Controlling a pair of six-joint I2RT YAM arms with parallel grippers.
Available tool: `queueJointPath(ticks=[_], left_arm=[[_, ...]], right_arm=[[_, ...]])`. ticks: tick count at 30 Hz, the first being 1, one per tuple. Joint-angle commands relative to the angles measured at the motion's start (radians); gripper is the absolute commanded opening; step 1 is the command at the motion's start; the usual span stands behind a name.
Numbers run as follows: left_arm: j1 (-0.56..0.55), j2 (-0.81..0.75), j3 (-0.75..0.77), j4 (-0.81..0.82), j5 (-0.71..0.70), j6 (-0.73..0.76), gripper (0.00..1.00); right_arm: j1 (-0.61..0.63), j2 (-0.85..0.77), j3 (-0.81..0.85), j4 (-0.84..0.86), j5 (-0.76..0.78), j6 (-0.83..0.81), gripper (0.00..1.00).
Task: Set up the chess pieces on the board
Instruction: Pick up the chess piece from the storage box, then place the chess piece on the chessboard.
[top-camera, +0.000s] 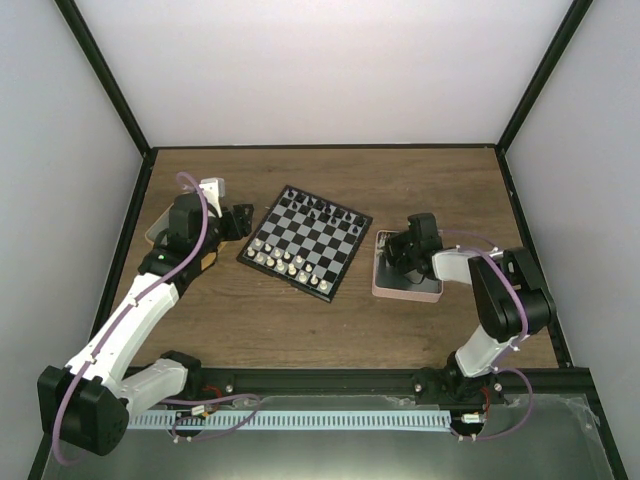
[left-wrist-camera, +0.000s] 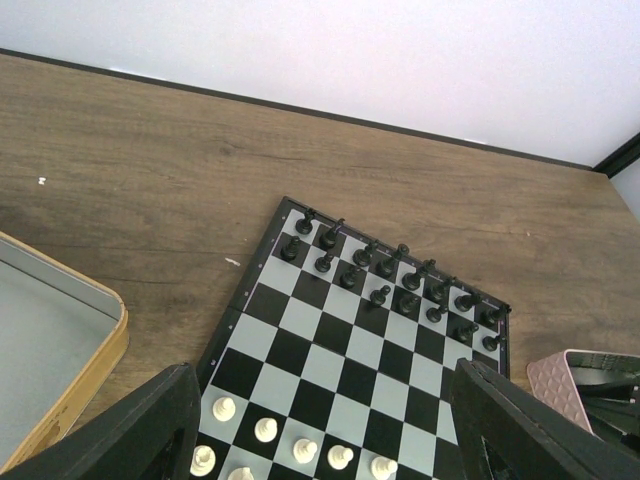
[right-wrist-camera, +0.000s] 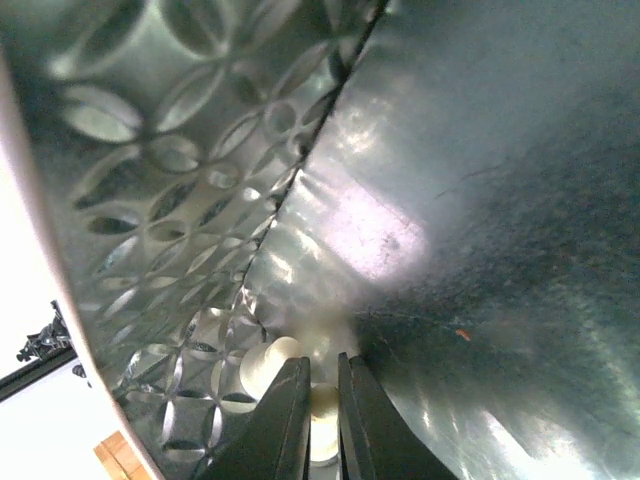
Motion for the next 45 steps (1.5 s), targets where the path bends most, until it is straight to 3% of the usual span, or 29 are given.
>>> queueJointPath(ticks=[1, 15, 21, 26, 35, 45], left_arm=[[0.005, -0.016, -0.011, 0.02, -0.004, 0.005, 0.7], [0.005, -0.009, -0.014, 0.036, 0.047, 0.006, 0.71], [0.002, 0.026, -0.034, 0.095, 0.225, -0.002, 0.71], [-0.023, 0.108, -0.068, 0.221, 0.423, -0.156, 0.71], [-0.289, 0.311, -0.106, 0.577, 0.408, -0.38, 0.72], [-0.482, 0.611, 0.063, 0.777, 0.368, -0.345, 0.78]], right_arm=[[0.011, 0.018, 0.015, -0.072, 0.05, -0.01, 0.03], [0.022, -0.14, 0.049, -0.167, 0.245, -0.283, 0.02], [0.024, -0.211, 0.006, -0.123, 0.241, -0.374, 0.01], [0.025, -0.27, -0.016, -0.097, 0.182, -0.449, 0.01], [0.033, -0.429, -0.046, -0.099, 0.033, -0.427, 0.01], [0.036, -0.564, -0.105, -0.104, -0.163, -0.275, 0.01]])
